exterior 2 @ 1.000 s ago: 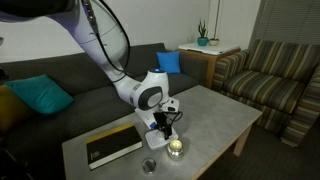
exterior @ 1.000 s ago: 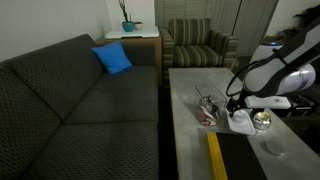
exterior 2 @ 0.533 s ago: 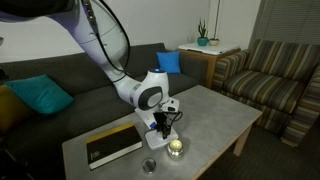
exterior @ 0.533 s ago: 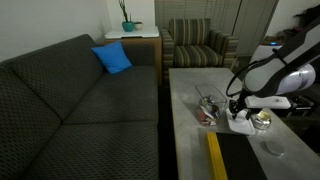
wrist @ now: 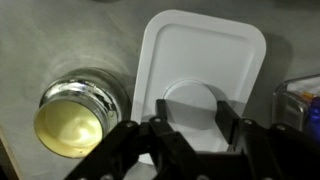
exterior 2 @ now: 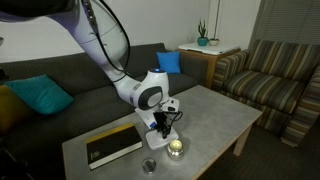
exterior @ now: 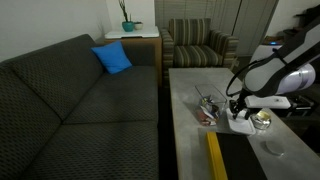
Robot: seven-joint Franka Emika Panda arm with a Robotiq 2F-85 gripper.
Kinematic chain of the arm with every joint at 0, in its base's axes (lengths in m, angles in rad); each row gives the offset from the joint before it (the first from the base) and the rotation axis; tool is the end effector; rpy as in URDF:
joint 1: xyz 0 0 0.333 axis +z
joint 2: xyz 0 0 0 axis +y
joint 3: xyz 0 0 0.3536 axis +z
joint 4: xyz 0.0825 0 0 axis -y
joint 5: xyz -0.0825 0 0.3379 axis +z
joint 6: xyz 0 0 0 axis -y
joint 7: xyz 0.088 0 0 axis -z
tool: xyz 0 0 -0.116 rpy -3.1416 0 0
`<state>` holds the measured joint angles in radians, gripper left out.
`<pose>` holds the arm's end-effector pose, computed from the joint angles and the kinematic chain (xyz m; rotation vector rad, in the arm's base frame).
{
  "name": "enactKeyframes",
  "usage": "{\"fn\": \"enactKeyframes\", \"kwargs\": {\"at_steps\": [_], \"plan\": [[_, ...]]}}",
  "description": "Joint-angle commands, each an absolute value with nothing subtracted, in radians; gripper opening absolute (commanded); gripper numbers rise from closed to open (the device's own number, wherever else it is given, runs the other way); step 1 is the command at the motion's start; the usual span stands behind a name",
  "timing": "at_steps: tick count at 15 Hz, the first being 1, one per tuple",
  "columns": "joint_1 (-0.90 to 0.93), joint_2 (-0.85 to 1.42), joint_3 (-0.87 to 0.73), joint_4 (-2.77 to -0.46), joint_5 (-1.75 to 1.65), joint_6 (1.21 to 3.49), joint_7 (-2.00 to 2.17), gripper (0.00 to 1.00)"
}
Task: Place the white lid on top of the food container on the left
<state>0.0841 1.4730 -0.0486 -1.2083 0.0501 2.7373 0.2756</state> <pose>0.6780 0.0316 -0.0909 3.1008 -0.3745 0.0955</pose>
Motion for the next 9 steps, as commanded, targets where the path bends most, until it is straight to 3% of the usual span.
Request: {"fn": "enactKeyframes", "kwargs": {"at_steps": [1, 9], "plan": [[0.078, 1.473, -0.052, -1.200, 0.059, 2.753, 0.260, 0.27], [0.117, 1.472, -0.147, -1.132, 0.027, 2.763, 0.290, 0.27]]}}
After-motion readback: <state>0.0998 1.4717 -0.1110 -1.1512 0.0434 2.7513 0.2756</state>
